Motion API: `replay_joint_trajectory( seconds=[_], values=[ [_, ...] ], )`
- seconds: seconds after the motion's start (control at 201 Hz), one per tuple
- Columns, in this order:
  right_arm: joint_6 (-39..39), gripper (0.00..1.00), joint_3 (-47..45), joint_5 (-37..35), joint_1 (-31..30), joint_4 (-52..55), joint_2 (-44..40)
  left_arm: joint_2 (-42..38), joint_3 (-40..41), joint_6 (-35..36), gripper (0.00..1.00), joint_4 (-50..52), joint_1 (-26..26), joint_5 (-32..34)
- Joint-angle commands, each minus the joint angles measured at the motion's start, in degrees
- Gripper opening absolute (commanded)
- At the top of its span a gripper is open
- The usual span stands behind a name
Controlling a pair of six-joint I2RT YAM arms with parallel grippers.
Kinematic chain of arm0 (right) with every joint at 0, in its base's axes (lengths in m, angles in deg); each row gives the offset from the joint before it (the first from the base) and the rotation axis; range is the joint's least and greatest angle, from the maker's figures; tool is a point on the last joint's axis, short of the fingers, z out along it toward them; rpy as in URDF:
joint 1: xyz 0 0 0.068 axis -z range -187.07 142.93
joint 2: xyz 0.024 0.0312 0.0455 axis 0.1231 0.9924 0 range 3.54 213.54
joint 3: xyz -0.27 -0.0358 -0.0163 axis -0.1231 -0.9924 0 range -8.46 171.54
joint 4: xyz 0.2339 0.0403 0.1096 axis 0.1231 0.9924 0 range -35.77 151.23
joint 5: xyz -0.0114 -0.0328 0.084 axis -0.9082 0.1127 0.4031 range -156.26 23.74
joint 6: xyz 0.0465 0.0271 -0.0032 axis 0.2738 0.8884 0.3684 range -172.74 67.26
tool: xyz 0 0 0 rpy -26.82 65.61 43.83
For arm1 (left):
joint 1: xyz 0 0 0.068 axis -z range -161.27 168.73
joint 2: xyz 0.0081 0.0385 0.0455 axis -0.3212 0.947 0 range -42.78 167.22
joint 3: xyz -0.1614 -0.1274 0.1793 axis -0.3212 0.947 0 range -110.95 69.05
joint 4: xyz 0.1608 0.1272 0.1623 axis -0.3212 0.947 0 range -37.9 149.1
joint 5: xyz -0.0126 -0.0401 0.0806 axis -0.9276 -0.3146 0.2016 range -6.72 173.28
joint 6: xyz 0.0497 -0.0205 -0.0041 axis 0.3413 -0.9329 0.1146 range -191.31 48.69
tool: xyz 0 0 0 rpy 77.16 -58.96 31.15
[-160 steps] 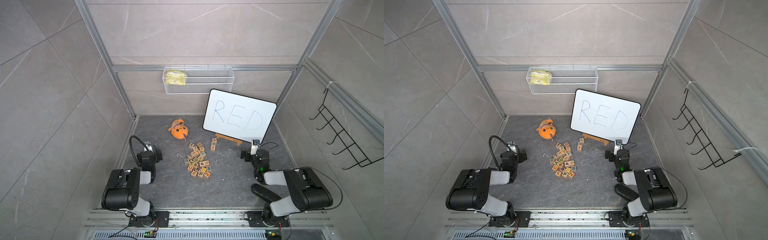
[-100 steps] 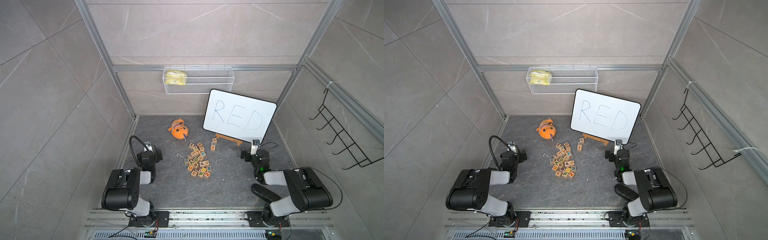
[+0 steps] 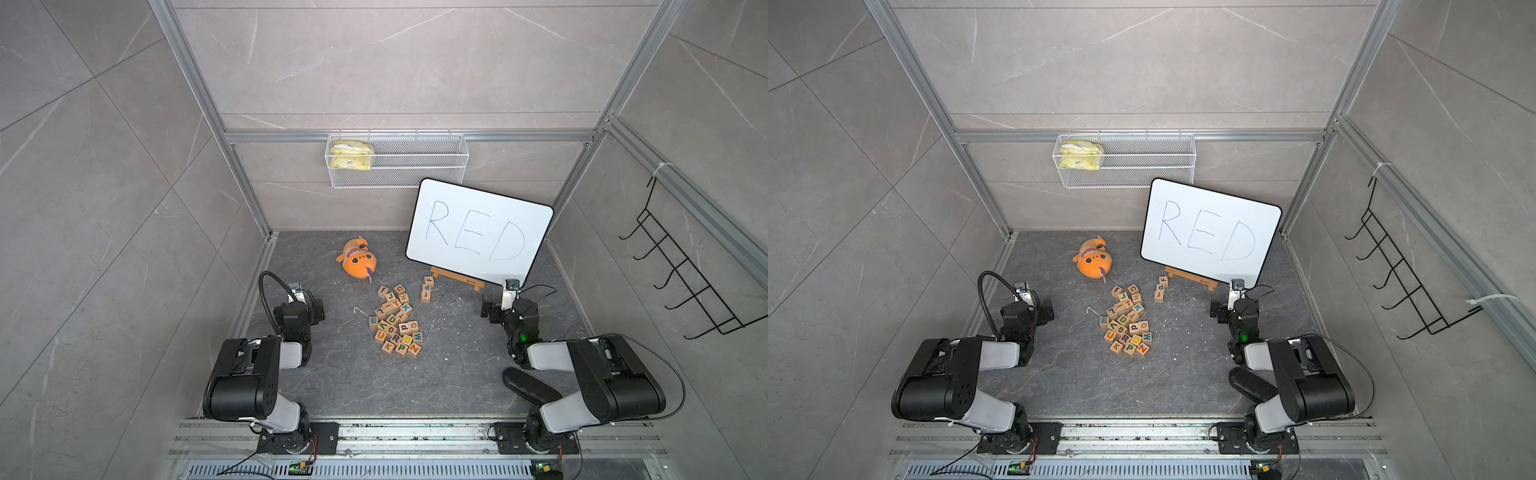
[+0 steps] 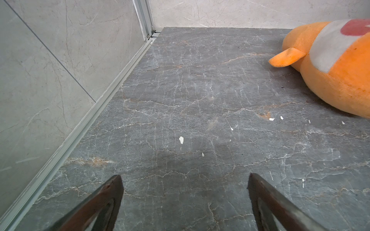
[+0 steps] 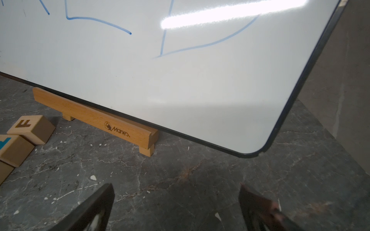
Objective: Assemble the uppercase word "red" with letter blocks
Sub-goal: Pick up the letter block from the center of the board.
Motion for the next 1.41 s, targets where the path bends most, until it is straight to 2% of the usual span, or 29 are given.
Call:
replay_joint_trajectory(
  seconds=[0.0, 0.105, 0.154, 0.234, 0.299, 0.348, 0.378, 0.443, 0.483, 0.572, 0.632, 0.742, 0.841, 0.995, 1.035, 1.145, 1.224, 1.279, 1.409],
  values=[
    [1.3, 1.00, 1.3, -2.9, 0.0, 2.1, -2.5, -1.5, 0.3, 0.3, 1.00, -3.3, -0.3, -1.6],
    [2.7, 1.00, 0.7, -4.0, -0.1, 10.8, -12.3, -9.9, 1.8, 0.7, 1.00, 1.7, 0.0, -1.8],
    [5.4, 1.00, 2.3, -5.1, -0.1, 21.5, -19.1, -17.3, 1.6, -0.4, 1.00, 8.3, 0.6, 0.1],
    [13.1, 1.00, 7.9, -11.2, 0.0, 39.3, -26.6, -29.0, 0.5, -9.8, 1.00, 17.6, 0.6, 2.8],
    [25.7, 1.00, 13.5, -20.4, 0.1, 54.8, -28.9, -36.6, -0.1, -20.0, 1.00, 25.5, 0.6, 3.7],
    [26.9, 1.00, 15.4, -20.5, 0.2, 58.8, -28.6, -41.5, 0.8, -28.8, 1.00, 30.8, 0.5, 5.0],
    [27.1, 1.00, 15.7, -19.2, 0.2, 59.0, -28.1, -43.3, 2.5, -32.5, 1.00, 30.1, 0.5, 4.6],
    [29.4, 1.00, 16.5, -17.4, 0.3, 60.7, -26.6, -45.9, 5.8, -30.6, 1.00, 24.4, 0.4, -0.9],
    [30.1, 1.00, 17.1, -17.1, 0.3, 62.1, -26.0, -46.3, 5.2, -30.4, 1.00, 25.0, 0.4, -2.2],
    [31.5, 1.00, 16.7, -17.2, 0.3, 63.3, -27.9, -45.2, 0.5, -29.8, 0.99, 32.9, 0.4, -5.2],
    [33.3, 1.00, 15.7, -17.5, 0.3, 64.0, -31.1, -42.9, -1.9, -29.4, 0.95, 34.8, 0.6, -8.9],
    [33.9, 1.00, 14.7, -13.3, 0.3, 64.5, -36.1, -38.8, -4.8, -29.8, 0.88, 35.2, 2.3, -13.7],
    [34.8, 1.00, 16.7, -8.0, 0.3, 67.9, -37.4, -35.4, -8.1, -30.7, 0.89, 38.1, 9.7, -10.3],
    [29.8, 1.00, 19.8, 3.9, 0.3, 70.0, -38.6, -30.0, -18.5, -23.4, 0.89, 51.6, 27.4, -0.8],
    [28.7, 1.00, 19.1, 6.9, 0.2, 68.4, -39.8, -28.8, -20.5, -21.4, 0.89, 53.8, 30.6, -0.9],
    [26.8, 1.00, 15.5, 16.0, 0.1, 62.4, -41.7, -25.1, -22.7, -17.7, 0.90, 56.6, 34.4, -14.4],
    [26.6, 1.00, 13.3, 18.7, -0.6, 59.5, -41.5, -24.1, -22.9, -16.4, 0.90, 58.8, 39.7, -13.9],
    [25.8, 1.00, 13.6, 18.7, -1.1, 60.0, -41.2, -24.9, -22.4, -15.1, 0.90, 61.0, 42.6, -10.3],
    [23.8, 1.00, 14.8, 19.1, -3.4, 61.2, -40.0, -29.6, -19.0, -13.2, 0.89, 62.0, 43.4, -7.5]
  ],
)
